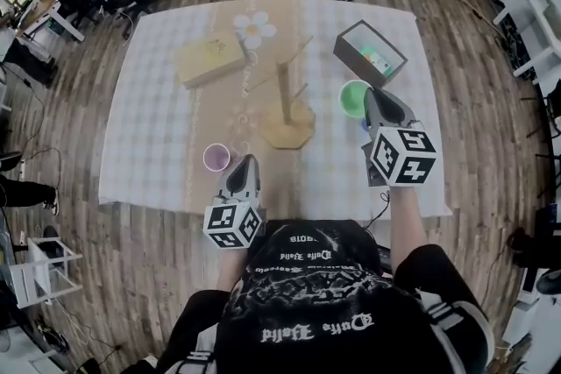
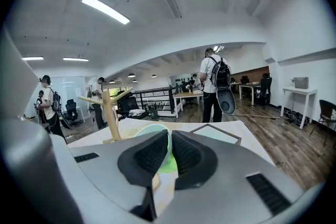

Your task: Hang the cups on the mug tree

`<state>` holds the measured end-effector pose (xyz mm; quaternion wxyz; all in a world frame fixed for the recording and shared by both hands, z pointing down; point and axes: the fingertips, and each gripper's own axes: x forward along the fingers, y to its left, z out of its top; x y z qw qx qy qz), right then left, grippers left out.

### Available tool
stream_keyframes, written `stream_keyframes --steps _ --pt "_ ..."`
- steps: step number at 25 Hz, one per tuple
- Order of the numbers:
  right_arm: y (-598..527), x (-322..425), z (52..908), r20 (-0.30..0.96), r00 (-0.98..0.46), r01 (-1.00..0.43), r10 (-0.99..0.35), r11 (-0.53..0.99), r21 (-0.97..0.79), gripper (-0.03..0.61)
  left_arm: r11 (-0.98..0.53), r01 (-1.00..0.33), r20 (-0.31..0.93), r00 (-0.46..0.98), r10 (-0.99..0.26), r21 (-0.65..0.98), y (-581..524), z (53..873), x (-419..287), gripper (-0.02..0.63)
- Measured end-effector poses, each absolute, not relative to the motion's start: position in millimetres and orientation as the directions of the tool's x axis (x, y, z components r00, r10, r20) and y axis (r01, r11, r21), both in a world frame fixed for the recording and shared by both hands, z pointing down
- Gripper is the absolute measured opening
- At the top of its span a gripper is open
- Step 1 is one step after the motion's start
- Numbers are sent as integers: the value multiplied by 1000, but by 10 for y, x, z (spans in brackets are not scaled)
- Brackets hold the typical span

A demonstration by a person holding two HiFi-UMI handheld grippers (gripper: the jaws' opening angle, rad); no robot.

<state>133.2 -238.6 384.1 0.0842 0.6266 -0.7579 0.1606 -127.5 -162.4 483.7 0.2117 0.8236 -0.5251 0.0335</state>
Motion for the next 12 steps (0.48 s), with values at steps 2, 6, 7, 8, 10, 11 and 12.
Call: stream_keyframes --steps 2,6,7,8,10,11,12 --pt "-2448 1267 3782 322 -202 -978 -925 171 -121 35 -360 -880 278 446 -851 311 -1608 4836 -1282 20" --pt "-2592 1165 3613 297 -206 -978 -933 189 -83 35 -346 -887 285 432 -856 307 -1594 4836 -1327 20" --pt "-2632 1134 3571 289 -211 -977 -934 197 -75 35 -337 -890 288 424 -859 306 -1596 4846 -1352 20" --pt "-2671 1105 3532 282 -215 -977 -935 204 -68 35 -330 -893 291 417 -861 305 -1599 4855 -1375 20" --pt "-2755 1062 3471 270 -215 -977 -938 209 -50 35 -322 -897 294 410 -864 303 -1603 4860 -1410 20" --pt "-2799 1044 3448 266 -213 -977 -940 210 -40 35 -320 -898 294 408 -865 303 -1603 4859 -1422 20" --pt "-2842 1026 3428 263 -212 -977 -941 211 -29 35 -318 -899 295 406 -865 302 -1602 4860 -1432 20"
